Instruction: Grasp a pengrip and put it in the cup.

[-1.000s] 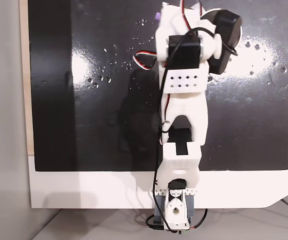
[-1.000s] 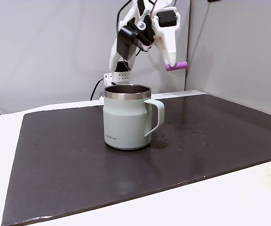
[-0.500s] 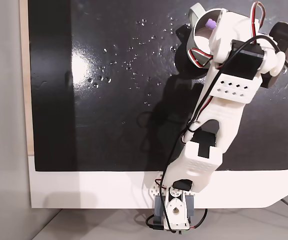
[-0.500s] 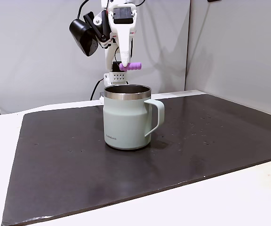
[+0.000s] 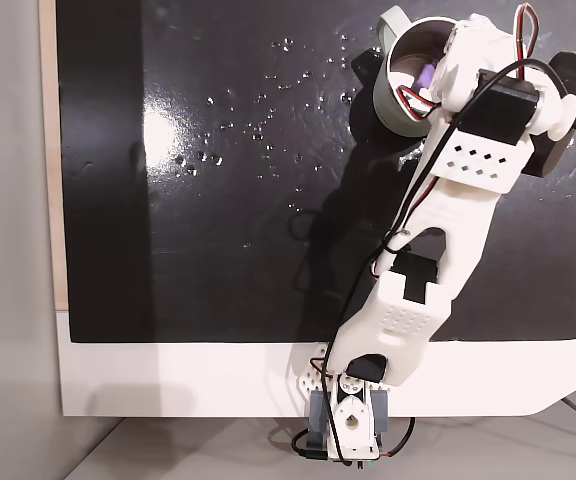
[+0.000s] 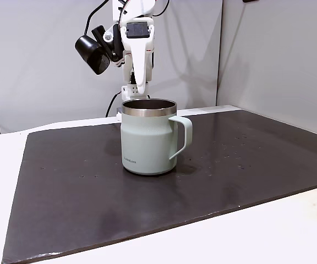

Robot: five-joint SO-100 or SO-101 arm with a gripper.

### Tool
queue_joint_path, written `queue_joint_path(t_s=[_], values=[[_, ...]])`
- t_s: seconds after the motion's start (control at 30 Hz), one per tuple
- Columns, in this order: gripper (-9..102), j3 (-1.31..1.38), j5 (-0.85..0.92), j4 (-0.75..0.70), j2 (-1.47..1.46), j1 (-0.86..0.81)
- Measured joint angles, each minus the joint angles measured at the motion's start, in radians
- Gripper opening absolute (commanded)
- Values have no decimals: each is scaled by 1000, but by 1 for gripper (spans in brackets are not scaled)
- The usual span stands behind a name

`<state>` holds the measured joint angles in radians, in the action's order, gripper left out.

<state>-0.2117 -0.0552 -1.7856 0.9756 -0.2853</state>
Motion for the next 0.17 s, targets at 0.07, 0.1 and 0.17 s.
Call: queue_joint_path(t_s=[0.07, 0.1, 0.17], values=[[23, 0, 0, 0, 0, -2], [23, 0, 0, 0, 0, -2], [23, 0, 0, -2, 0, -2]])
